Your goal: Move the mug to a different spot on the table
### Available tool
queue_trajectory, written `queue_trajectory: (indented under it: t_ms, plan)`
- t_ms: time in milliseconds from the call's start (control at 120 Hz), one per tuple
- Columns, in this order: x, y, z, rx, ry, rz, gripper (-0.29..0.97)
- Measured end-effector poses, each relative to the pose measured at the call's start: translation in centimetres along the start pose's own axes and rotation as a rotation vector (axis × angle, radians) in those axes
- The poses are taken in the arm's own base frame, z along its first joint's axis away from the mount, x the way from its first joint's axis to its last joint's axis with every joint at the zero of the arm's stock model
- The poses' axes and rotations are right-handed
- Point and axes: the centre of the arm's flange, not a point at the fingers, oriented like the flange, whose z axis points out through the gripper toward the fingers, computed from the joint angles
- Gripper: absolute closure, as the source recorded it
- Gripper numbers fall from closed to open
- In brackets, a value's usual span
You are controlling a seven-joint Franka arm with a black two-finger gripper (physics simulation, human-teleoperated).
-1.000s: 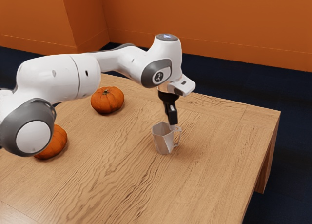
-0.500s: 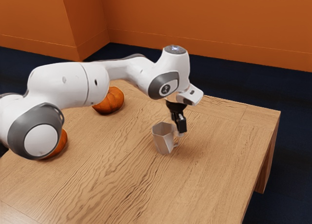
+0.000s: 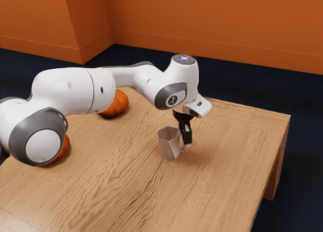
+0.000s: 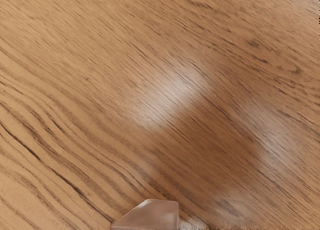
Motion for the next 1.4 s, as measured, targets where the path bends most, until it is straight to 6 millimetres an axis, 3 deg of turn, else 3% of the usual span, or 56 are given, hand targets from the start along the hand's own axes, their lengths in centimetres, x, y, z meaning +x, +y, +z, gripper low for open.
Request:
queue_trajectory:
  t_ms: [358,742,883,1100,1400]
  plan:
    - [-0.1,0.2,1.6,-0.014,-0.015,0.047,0.06]
    - [0.4,0.1,1.4,-0.004,0.005,0.08,0.16]
    - [0.5,0.2,1.6,-0.003,0.01,0.085,0.26]
    - [0.5,0.1,1.7,0.0,0.013,0.086,0.51]
    - [0.2,-0.3,1.1,0.006,-0.005,0.073,0.6]
